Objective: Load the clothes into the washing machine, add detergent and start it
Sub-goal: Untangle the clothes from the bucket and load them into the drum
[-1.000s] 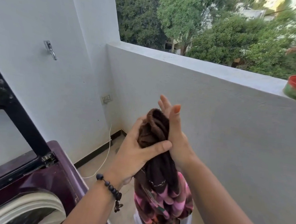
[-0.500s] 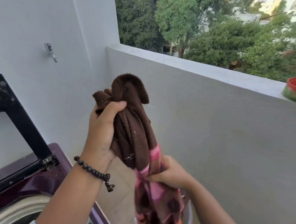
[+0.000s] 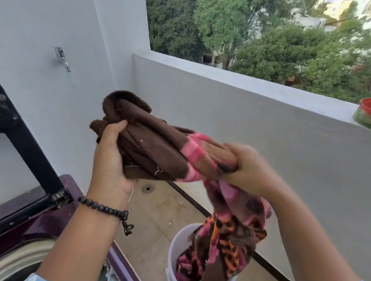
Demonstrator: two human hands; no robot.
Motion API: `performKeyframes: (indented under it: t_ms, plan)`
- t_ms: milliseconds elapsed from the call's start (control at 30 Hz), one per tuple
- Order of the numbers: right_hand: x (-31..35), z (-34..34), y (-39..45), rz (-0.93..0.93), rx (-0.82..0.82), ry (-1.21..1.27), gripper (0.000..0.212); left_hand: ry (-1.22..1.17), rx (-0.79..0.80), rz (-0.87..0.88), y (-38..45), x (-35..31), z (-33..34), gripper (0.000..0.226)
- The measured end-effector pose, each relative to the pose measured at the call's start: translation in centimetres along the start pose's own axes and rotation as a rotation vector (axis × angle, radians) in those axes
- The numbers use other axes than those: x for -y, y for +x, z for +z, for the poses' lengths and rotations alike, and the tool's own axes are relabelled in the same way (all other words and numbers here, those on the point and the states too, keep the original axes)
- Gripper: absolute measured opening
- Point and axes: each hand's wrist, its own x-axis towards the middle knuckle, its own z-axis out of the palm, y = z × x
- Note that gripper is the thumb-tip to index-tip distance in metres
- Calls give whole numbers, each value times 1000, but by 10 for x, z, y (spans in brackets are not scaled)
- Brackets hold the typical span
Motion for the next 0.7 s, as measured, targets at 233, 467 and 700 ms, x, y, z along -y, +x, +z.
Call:
performKeyframes:
  t_ms: [233,467,700]
  plan:
    - [20,95,-21,-133,223,518,120,21,-49,-181,-10,30,3,32]
    - [14,114,-23,52,-98,990,44,155,-82,-360,-14,41,-14,28]
    - [-6,64,-16,90,92,460,24,893,52,153,-28,31,-42,111]
